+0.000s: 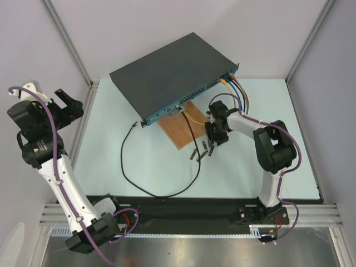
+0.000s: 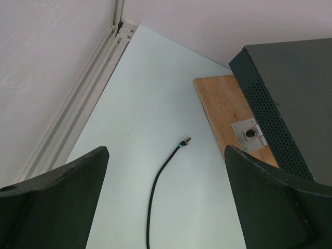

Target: Insert the plug into the switch port

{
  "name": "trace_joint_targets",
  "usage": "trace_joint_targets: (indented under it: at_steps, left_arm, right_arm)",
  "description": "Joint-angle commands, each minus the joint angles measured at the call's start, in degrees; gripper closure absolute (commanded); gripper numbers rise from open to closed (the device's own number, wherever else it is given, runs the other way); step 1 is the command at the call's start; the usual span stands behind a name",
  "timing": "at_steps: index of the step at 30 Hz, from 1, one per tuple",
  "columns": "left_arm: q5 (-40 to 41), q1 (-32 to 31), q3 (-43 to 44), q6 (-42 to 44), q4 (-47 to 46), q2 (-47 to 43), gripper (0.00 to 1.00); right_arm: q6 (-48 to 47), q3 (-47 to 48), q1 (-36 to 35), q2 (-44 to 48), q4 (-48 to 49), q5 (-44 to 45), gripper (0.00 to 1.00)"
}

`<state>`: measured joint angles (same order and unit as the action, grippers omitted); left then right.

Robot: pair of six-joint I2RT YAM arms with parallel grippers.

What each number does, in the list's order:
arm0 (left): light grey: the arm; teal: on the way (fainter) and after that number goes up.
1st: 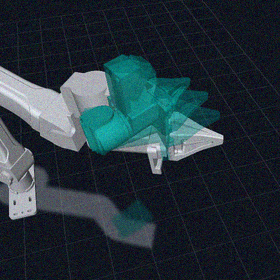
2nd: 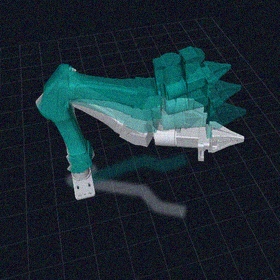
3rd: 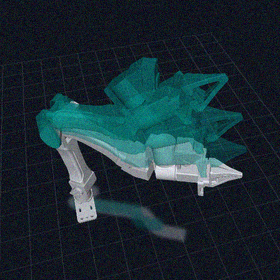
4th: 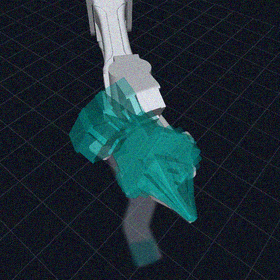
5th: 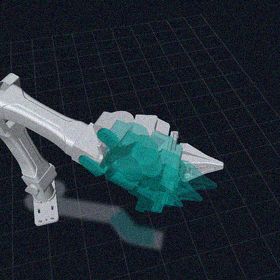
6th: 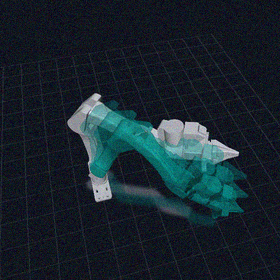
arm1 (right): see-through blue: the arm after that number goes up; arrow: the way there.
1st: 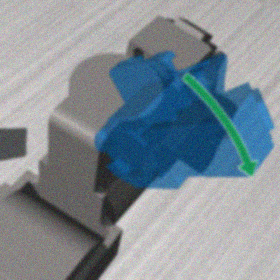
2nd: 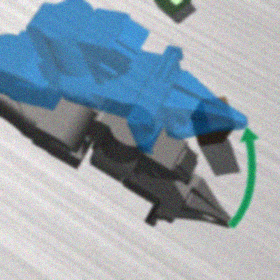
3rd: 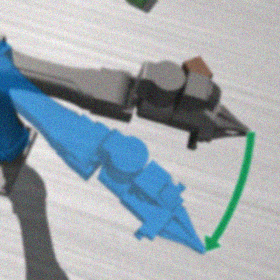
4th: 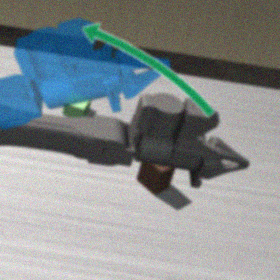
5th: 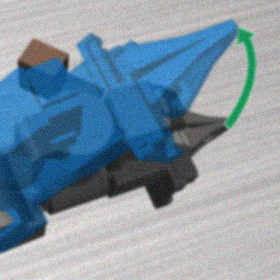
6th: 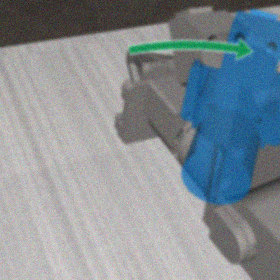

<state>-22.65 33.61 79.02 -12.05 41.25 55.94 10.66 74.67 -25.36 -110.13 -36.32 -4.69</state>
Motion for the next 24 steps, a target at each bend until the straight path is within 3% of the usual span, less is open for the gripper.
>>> trace_joint_targets:
  at_steps: [1,16,24]
  left_arm:
    - [0.4,-0.5,-0.1,-1.5,-2.1,-0.1,0.0]
    - [1.4,-0.5,0.3,-2.1,-2.0,-0.1,0.0]
    - [1.1,-0.6,0.6,-1.8,-1.9,-0.1,0.0]
  right_arm:
    - [1.2,0.8,0.4,-1.5,-1.5,0.5,0.52]
    - [0.9,-1.3,0.8,-1.8,-5.9,-4.3,0.64]
    - [0.2,-3.0,1.7,-1.1,-8.2,-6.8,0.65]
